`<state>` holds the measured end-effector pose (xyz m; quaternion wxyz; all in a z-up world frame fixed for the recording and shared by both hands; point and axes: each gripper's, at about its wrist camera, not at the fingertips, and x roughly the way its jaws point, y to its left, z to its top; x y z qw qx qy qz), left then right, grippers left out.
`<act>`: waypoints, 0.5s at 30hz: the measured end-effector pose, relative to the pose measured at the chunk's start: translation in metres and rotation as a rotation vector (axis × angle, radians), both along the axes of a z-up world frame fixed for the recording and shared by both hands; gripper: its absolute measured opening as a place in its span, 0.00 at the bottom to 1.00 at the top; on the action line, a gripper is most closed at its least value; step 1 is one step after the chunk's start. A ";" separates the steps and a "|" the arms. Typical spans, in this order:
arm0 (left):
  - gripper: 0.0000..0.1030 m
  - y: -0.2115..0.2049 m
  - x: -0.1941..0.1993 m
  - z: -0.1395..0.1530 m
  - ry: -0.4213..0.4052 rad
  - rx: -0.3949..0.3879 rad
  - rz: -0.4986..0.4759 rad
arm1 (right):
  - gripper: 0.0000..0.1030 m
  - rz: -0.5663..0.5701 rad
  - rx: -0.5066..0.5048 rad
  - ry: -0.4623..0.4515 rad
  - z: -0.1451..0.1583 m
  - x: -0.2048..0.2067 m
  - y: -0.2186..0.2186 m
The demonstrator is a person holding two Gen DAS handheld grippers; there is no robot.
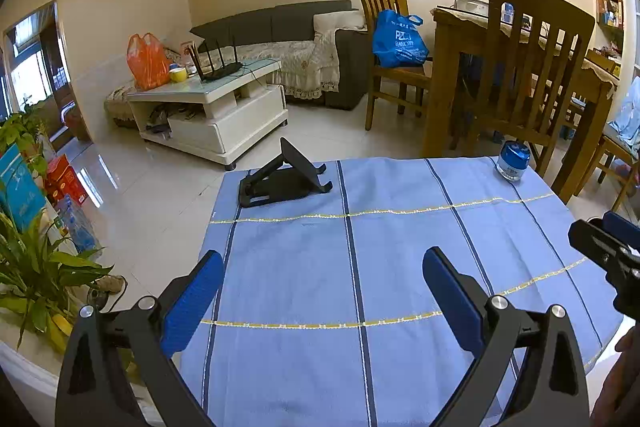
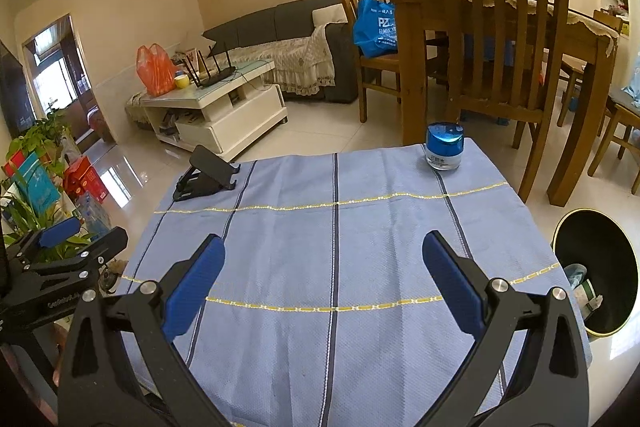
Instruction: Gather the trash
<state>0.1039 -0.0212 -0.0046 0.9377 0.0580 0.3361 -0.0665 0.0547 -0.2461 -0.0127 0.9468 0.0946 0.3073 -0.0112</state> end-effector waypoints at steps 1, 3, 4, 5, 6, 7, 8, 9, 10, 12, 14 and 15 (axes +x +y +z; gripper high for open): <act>0.94 0.000 0.001 0.000 -0.002 -0.001 0.000 | 0.95 0.001 0.000 0.002 -0.001 0.002 0.000; 0.94 -0.001 0.003 0.000 -0.004 0.001 -0.001 | 0.95 0.000 -0.001 0.004 -0.003 0.004 0.001; 0.94 -0.001 0.004 0.000 -0.005 0.001 -0.001 | 0.95 0.002 0.000 0.003 -0.003 0.004 0.000; 0.94 -0.001 0.005 -0.001 -0.005 0.001 -0.001 | 0.95 0.002 -0.001 0.003 -0.003 0.006 0.001; 0.94 -0.001 0.004 -0.001 -0.005 0.001 -0.001 | 0.95 0.000 -0.002 0.003 -0.003 0.004 0.000; 0.94 -0.001 0.004 -0.001 -0.004 0.000 -0.002 | 0.95 0.000 -0.001 0.003 -0.003 0.004 0.000; 0.94 -0.001 0.003 0.000 -0.004 0.001 -0.002 | 0.95 0.001 0.001 0.003 -0.004 0.005 0.001; 0.94 -0.001 0.003 0.000 -0.004 0.002 -0.001 | 0.95 0.003 0.004 0.003 -0.004 0.005 0.001; 0.94 -0.001 0.004 0.000 -0.003 0.003 -0.001 | 0.95 0.004 0.002 0.004 -0.004 0.005 0.001; 0.94 -0.001 0.004 0.000 -0.002 0.003 -0.001 | 0.95 0.006 0.001 0.005 -0.004 0.007 0.001; 0.94 -0.001 0.004 0.000 -0.004 0.005 0.000 | 0.95 0.009 0.003 0.007 -0.006 0.009 0.002; 0.94 -0.001 0.005 -0.001 -0.003 0.005 0.000 | 0.95 0.009 0.002 0.007 -0.005 0.010 0.002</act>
